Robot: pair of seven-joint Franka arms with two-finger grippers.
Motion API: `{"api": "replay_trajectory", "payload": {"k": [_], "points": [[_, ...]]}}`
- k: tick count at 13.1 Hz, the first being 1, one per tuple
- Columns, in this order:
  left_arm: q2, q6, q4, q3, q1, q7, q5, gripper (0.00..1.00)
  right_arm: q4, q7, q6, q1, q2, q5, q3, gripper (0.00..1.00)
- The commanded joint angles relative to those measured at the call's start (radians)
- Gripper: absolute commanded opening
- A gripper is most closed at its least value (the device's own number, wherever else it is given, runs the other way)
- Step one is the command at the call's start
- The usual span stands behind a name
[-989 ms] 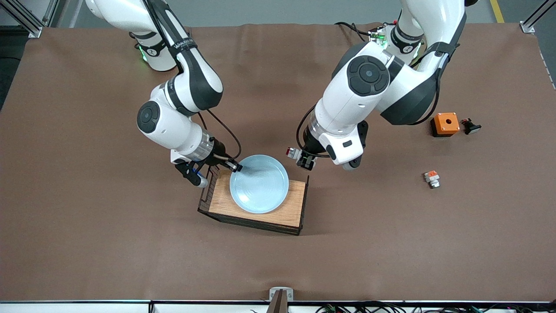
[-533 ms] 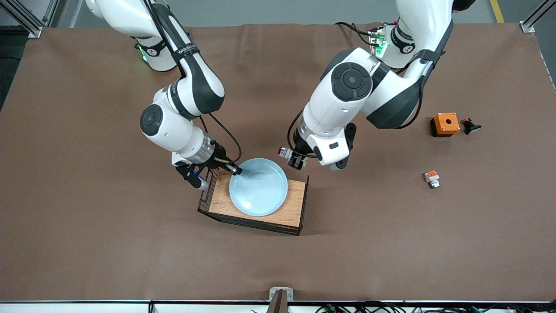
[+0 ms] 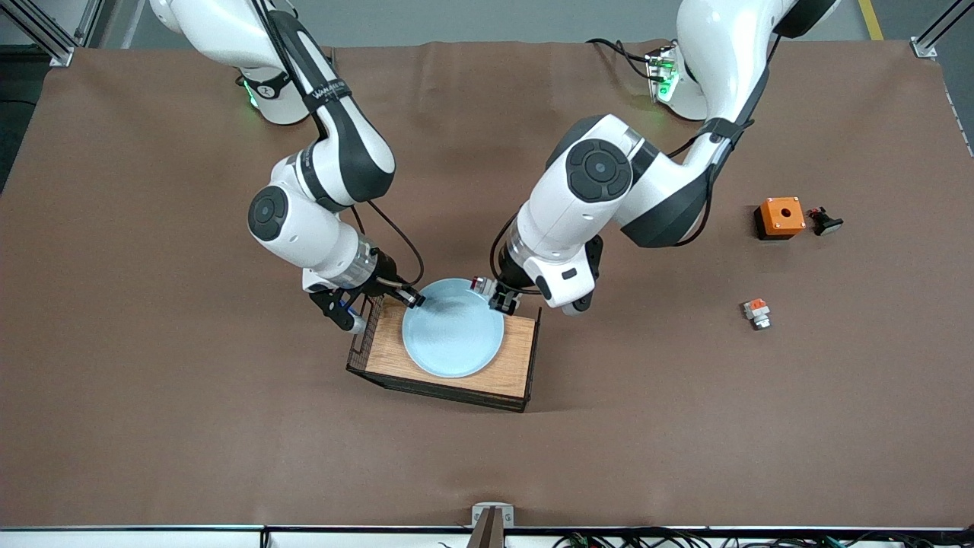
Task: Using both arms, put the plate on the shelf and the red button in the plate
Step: 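Lower the plate onto the tray and open the right gripper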
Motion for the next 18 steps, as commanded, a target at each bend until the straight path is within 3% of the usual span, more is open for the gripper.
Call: {"api": "replay_trajectory", "payload": {"k": [1, 5, 9, 10, 11, 13, 16, 18], "points": [[0.033, 0.036, 0.041, 0.004, -0.017, -0.029, -0.016, 0.00, 0.009, -0.005, 0.006, 0.010, 0.010, 0.011, -0.008, 0.15], [0.040, 0.084, 0.041, 0.006, -0.023, -0.055, -0.016, 0.00, 0.010, -0.004, 0.000, 0.008, 0.010, 0.011, -0.008, 0.45], [0.066, 0.135, 0.041, 0.004, -0.030, -0.058, -0.016, 0.00, 0.018, 0.001, -0.072, -0.009, -0.012, 0.012, -0.008, 0.68], [0.069, 0.148, 0.041, 0.006, -0.041, -0.058, -0.016, 0.01, 0.030, 0.001, -0.122, -0.025, -0.031, 0.012, -0.009, 0.77], [0.074, 0.153, 0.041, 0.007, -0.043, -0.058, -0.016, 0.01, 0.039, 0.002, -0.178, -0.044, -0.046, 0.011, -0.009, 1.00], [0.086, 0.155, 0.042, 0.006, -0.043, -0.058, -0.016, 0.01, 0.082, 0.002, -0.334, -0.079, -0.089, 0.009, -0.014, 1.00], [0.112, 0.162, 0.042, 0.006, -0.047, -0.058, -0.016, 0.01, 0.234, 0.036, -0.665, -0.162, -0.120, 0.001, -0.023, 1.00], [0.123, 0.162, 0.042, 0.007, -0.055, -0.060, -0.016, 0.01, 0.286, -0.031, -0.788, -0.168, -0.123, -0.079, -0.066, 1.00]]}}
